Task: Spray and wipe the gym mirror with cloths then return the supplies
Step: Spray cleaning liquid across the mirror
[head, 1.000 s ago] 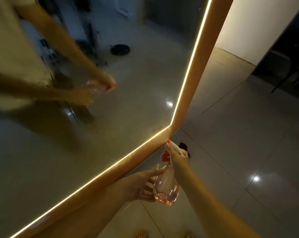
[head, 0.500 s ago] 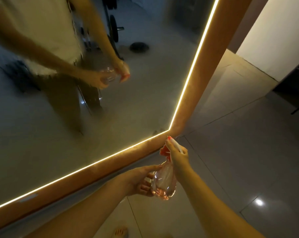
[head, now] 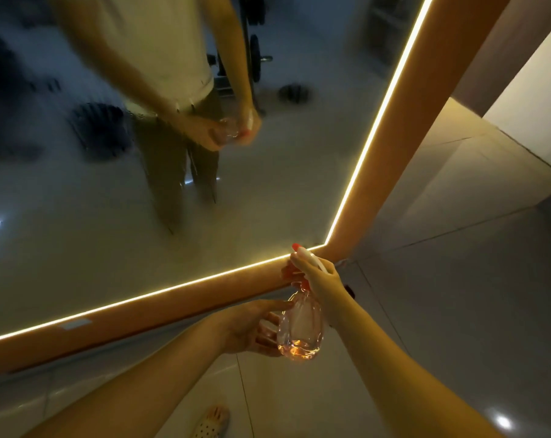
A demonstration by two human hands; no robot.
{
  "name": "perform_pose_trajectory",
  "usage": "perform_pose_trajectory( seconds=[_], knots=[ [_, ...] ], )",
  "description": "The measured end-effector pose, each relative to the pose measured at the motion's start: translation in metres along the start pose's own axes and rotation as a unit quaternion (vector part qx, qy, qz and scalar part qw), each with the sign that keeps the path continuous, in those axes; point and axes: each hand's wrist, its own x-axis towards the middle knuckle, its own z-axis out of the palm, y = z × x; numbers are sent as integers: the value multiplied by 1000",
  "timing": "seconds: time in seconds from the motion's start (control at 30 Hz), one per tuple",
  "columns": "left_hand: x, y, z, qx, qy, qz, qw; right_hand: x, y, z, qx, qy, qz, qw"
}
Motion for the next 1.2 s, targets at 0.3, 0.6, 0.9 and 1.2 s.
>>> perform_pose_trajectory(
  seconds=[0.3, 0.6, 0.9, 1.2],
  knots=[
    [13, 22, 71, 102, 2, 40, 994, -32, -28, -76, 2, -34, -33, 999],
    [21, 98, 149, 223, 129, 322, 911, -79, -50, -160, -80, -35, -83, 993],
    [68, 124, 215, 272, 32, 273, 922, -86, -33, -217, -130, 82, -73, 985],
    [193, 127, 244, 360, 11, 228, 905, -43, 49, -295, -145, 208, 20, 967]
  ],
)
